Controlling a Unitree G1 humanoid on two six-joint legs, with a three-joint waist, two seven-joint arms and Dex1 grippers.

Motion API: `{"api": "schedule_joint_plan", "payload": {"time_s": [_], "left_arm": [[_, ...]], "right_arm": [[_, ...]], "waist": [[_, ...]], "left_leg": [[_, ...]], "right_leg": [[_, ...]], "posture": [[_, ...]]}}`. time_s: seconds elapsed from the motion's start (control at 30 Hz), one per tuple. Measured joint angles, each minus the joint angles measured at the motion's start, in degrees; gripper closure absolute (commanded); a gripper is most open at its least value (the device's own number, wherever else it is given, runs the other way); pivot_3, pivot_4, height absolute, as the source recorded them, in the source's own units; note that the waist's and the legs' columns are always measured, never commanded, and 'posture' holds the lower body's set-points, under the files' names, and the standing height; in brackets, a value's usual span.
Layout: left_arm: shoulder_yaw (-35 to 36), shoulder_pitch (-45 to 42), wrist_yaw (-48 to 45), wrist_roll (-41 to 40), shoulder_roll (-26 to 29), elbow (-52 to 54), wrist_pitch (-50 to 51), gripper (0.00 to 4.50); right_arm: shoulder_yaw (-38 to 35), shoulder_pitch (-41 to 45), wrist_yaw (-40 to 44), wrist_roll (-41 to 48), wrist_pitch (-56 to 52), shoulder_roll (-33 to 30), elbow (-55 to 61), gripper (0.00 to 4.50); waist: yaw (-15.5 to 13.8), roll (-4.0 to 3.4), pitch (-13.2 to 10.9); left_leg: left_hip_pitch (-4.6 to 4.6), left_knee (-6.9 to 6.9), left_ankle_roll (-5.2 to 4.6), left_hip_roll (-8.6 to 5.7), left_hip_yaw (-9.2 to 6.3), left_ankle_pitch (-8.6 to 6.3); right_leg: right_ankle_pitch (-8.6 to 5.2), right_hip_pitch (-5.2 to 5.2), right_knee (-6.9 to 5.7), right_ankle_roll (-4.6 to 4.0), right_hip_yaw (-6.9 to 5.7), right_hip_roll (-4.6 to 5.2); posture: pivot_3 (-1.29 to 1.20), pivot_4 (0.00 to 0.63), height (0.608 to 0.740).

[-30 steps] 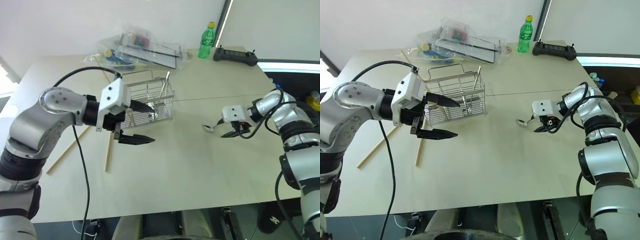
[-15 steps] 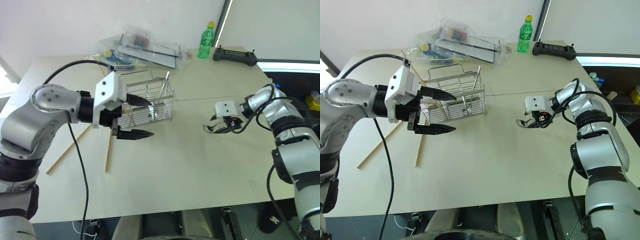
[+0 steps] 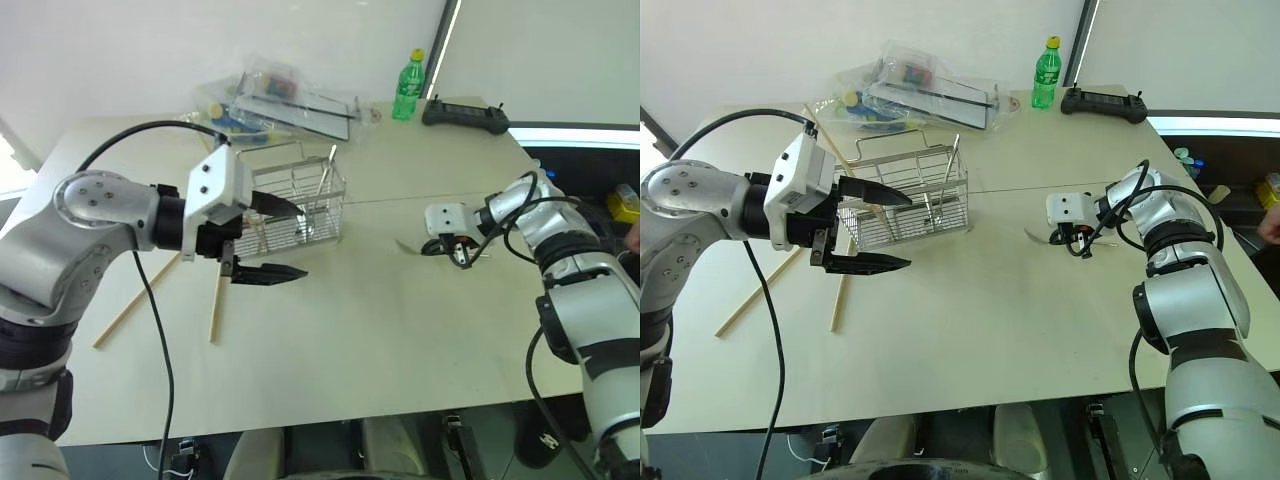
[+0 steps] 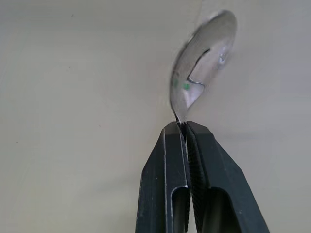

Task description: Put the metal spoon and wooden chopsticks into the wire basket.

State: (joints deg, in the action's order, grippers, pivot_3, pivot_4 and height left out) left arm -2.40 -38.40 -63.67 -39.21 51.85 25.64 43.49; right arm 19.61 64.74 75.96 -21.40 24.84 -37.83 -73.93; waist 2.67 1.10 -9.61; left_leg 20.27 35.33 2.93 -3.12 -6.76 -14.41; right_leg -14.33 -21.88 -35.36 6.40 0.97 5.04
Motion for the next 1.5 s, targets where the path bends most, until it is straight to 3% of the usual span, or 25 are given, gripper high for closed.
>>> {"api": "schedule_joint_plan", "payload": {"time_s": [0.43, 0.6, 0.77, 0.9, 1.03, 1.13, 1.33, 1.5], "left_arm": [[-0.21, -1.77, -0.03, 0.56, -0.21, -1.47, -0.42, 0.00], [0.18, -3.03, 0.86, 1.05, -1.67, -4.00, -1.41, 0.00], [3.72, -5.21, 3.66, -0.55, -3.42, -5.87, -0.47, 0.00], [7.15, -6.53, 5.66, -2.51, -3.75, -8.32, 0.66, 0.00], [10.51, -8.12, 8.03, -4.74, -3.83, -9.73, 2.10, 0.00], [11.06, -8.20, 9.03, -5.10, -3.82, -9.73, 2.17, 0.00], [11.24, -8.18, 10.31, -5.22, -3.83, -9.75, 2.14, 0.00], [11.87, -8.11, 10.50, -5.19, -3.78, -10.04, 1.96, 0.00]], "right_arm": [[-2.19, -1.38, 0.03, 1.07, 0.65, -0.26, 0.69, 4.45], [-6.00, -3.00, 4.55, 6.56, 1.49, -1.02, 5.25, 4.45], [-11.99, -8.55, 9.90, 16.41, -5.62, -3.74, 21.52, 4.45], [-16.43, -21.04, 10.84, 25.68, -19.52, -6.99, 46.07, 4.45], [-21.35, -27.69, 4.80, 33.71, -34.21, -7.32, 64.28, 4.45], [-25.29, -27.92, -1.91, 37.68, -41.26, -6.82, 71.00, 4.45], [-28.06, -26.58, -12.26, 42.27, -48.21, -4.22, 75.36, 4.45], [-28.34, -20.42, -18.45, 44.96, -51.00, -1.05, 74.92, 4.45]], "waist": [[0.00, 0.00, 0.00], [0.02, -0.02, -0.01], [-0.16, -0.01, -0.02], [-0.54, -0.01, -0.02], [-0.22, -0.02, -0.03], [-0.29, -0.01, -0.03], [-0.47, 0.00, -0.03], [-0.21, 0.00, -0.03]], "left_leg": [[0.02, 0.01, 0.00, 0.00, 0.01, 0.00], [0.20, -0.07, 0.00, 0.01, 0.03, 0.00], [0.29, -0.13, -0.04, 0.05, 0.03, -0.04], [0.39, -0.14, -0.11, 0.04, 0.03, -0.09], [0.35, -0.11, -0.12, 0.04, 0.04, -0.09], [0.31, -0.09, -0.12, 0.05, 0.12, -0.09], [0.29, -0.06, -0.12, 0.06, 0.14, -0.07], [0.39, -0.14, -0.12, 0.06, 0.15, -0.08]], "right_leg": [[0.01, -0.02, 0.01, 0.00, 0.02, 0.00], [0.01, -0.28, 0.00, 0.03, 0.05, 0.00], [0.02, -0.39, 0.01, 0.06, 0.07, 0.00], [0.00, -0.46, 0.08, 0.10, 0.07, 0.02], [0.02, -0.47, 0.07, 0.13, 0.19, 0.06], [0.03, -0.41, 0.07, 0.12, 0.20, 0.03], [0.06, -0.38, 0.08, 0.07, 0.20, 0.02], [0.07, -0.56, 0.09, 0.09, 0.21, 0.02]], "posture": [[0.00, 0.150, 0.738], [0.00, 0.150, 0.738], [0.00, 0.150, 0.738], [0.00, 0.150, 0.738], [0.00, 0.150, 0.738], [0.00, 0.150, 0.738], [0.00, 0.150, 0.738], [0.00, 0.150, 0.738]]}}
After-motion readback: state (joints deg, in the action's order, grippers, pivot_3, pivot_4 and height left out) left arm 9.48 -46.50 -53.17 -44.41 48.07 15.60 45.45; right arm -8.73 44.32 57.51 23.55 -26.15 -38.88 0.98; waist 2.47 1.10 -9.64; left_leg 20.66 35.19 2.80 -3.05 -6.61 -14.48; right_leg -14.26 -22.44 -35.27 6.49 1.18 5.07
